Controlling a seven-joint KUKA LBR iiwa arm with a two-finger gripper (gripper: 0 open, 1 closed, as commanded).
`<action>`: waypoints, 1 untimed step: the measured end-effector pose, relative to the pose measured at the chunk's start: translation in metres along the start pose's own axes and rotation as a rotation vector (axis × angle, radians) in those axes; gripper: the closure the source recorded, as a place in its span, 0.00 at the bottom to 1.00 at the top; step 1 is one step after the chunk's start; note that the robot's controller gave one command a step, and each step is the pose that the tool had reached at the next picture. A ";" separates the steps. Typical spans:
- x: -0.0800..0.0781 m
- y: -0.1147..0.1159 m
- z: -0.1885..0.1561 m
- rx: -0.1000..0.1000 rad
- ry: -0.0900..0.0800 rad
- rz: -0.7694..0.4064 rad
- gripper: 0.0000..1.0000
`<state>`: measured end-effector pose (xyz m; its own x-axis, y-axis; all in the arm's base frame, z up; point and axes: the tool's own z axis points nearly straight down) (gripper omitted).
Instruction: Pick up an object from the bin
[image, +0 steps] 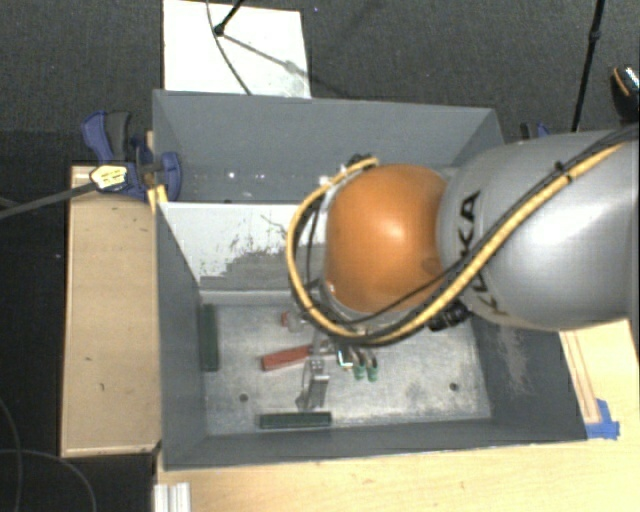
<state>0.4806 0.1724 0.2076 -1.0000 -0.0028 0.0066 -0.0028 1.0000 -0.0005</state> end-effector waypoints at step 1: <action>-0.033 -0.012 0.141 0.000 -0.003 -0.148 0.00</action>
Offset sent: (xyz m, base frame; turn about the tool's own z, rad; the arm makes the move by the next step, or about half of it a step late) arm 0.0326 -0.0117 -0.1376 -0.1501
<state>0.5127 0.1600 0.0668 -0.9886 -0.1507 0.0039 -0.1507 0.9886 -0.0002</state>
